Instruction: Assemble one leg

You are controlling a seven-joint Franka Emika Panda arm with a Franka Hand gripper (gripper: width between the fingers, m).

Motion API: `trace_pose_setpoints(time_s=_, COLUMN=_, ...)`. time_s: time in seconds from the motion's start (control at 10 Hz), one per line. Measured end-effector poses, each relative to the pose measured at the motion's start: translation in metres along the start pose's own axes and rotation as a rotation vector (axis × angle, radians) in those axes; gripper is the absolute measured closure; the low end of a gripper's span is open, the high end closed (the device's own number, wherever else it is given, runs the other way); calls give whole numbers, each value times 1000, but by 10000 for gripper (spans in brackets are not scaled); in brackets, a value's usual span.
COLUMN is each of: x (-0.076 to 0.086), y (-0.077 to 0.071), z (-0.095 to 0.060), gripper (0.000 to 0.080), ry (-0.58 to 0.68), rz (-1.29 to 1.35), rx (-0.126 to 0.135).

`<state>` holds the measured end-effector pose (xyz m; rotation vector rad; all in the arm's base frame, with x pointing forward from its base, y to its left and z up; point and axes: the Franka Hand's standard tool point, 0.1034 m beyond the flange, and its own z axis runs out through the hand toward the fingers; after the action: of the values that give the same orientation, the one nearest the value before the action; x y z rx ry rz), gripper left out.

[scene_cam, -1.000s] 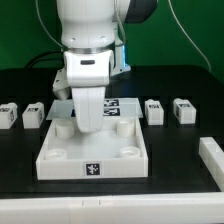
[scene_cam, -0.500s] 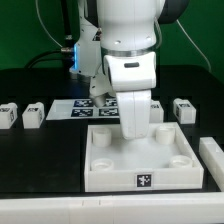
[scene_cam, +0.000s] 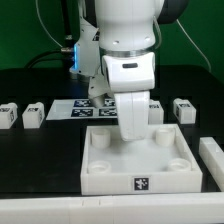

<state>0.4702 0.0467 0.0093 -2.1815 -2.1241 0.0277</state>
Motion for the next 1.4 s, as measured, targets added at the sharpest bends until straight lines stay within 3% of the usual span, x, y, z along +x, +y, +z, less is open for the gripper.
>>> trace_pose_setpoints(time_s=0.1, x=14, y=16, z=-1, gripper=729, ry=11, rz=-17, rx=-12)
trace_pose_setpoints(time_s=0.5, x=34, y=21, z=3, gripper=730, ry=21, rz=-18, rx=-16)
trace_pose_setpoints(time_s=0.9, x=34, y=29, z=3, gripper=728, ry=14, rz=-78, rx=-12)
trace_pose_setpoints(time_s=1.0, x=33, y=29, z=4, gripper=610, ry=14, rz=-78, rx=-11)
trace_pose_setpoints(time_s=1.1, x=33, y=29, z=4, gripper=610, ry=15, rz=-77, rx=-12)
trace_pose_setpoints(time_s=1.2, x=33, y=30, z=3, gripper=428, ry=15, rz=-77, rx=-15)
trace_pose_setpoints(time_s=1.4, x=33, y=31, z=2, gripper=182, ry=15, rz=-77, rx=-19)
